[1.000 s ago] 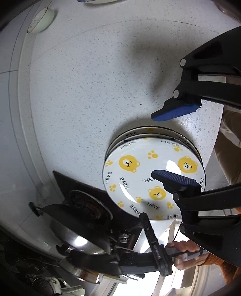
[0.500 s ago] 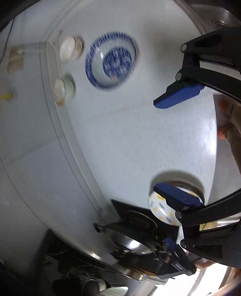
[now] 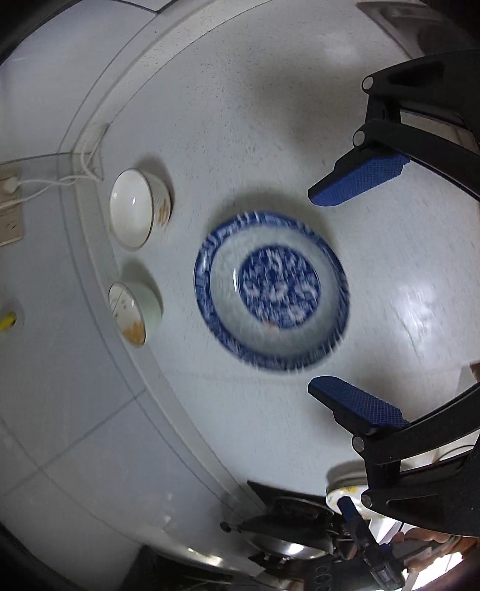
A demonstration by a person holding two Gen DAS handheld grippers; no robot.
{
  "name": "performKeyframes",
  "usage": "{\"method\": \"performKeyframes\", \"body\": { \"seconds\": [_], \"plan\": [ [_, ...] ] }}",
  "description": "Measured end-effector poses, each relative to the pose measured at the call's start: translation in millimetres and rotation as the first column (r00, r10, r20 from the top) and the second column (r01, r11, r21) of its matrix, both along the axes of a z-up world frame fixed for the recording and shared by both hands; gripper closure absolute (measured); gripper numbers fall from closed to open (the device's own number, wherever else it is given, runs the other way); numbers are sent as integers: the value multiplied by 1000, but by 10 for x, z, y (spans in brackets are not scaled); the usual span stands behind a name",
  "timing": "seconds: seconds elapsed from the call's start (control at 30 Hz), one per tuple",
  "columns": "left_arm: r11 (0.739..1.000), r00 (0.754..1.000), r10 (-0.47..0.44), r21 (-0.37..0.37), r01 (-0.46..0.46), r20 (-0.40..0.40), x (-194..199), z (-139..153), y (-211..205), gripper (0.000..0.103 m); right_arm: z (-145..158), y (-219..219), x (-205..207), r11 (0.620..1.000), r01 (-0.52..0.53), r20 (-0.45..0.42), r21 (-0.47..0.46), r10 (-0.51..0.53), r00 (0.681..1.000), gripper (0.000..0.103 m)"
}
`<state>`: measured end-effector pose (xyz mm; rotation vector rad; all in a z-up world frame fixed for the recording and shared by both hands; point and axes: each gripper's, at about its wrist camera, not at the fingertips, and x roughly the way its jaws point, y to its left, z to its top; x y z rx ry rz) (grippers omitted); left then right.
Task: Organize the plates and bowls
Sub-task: 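Move both grippers to the rim of the blue-and-white patterned plate, then close both grippers on the blue-and-white plate rim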
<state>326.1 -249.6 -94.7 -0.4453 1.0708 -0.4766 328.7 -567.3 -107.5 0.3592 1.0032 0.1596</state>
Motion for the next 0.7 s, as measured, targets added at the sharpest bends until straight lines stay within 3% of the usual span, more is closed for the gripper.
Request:
{"method": "performKeyframes", "body": {
  "seconds": [0.27,0.37,0.5,0.7],
  "plan": [
    [993,986,82,98,-68,-143,792,-715,-604,42,-488,-353,561,999,-15,-110,49,21,994,13],
    [992,976,100,93,-83,-191,935,-926,-670,44,-665,-411,691,999,-25,-146,48,32,989,29],
    [993,981,89,90,-75,-170,1013,-935,-792,50,-861,-461,812,995,-21,-180,96,38,983,55],
    [998,978,62,43,-55,-201,1113,-990,-893,79,-970,-505,871,984,-23,-166,175,53,985,78]
  ]
}}
